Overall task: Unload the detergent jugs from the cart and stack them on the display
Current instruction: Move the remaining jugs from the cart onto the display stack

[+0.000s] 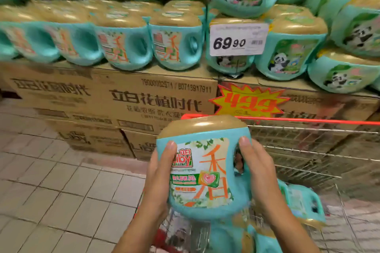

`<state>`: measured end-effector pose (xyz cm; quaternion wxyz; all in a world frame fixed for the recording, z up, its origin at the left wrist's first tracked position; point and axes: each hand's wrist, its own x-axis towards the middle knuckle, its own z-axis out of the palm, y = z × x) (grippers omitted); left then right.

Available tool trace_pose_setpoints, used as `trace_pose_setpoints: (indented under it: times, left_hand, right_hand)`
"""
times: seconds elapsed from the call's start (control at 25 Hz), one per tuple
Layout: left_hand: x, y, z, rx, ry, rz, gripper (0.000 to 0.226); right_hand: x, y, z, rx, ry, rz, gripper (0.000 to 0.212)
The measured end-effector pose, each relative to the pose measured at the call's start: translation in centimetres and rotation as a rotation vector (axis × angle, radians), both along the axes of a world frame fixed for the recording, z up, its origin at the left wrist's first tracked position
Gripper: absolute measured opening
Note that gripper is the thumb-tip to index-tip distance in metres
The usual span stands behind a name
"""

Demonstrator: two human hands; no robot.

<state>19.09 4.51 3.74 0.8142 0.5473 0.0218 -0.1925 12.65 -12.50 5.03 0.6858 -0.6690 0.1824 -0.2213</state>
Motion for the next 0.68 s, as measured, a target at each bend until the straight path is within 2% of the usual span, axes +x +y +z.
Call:
trace_pose_setpoints:
  times: [0.16,0.32,0.4,0.52,0.68]
  left_hand:
    - [3.5,7.1,2.0,-0.024,-0.063,0.020,0.072]
    - [7.7,14.2,4.2,-0.034,-0.151,-0.080,0.068]
    - [9.3,17.2,5.4,-0.034,-0.199,-0.126,0.076]
    - [11.5,20.4,7.0,-0.039,-0.267,-0.191,0.100]
    - [14.4,21.3,8.6,-0.088,-0.319,-0.215,0.093]
  right_hand:
    - [4.3,6.9,2.7,0.020,-0.080,0.059,0.034]
    - [7.7,13.9,3.4,0.071,-0.152,-0.010,0.044]
    - [9.1,16.9,4.1,0.109,-0.186,-0.010,0.044]
    - [10.8,20.0,5.4,0.086,-0.226,-0.031,0.046]
    - [13.2,21.5,7.4,0.047,-0.286,-0.093,0.047]
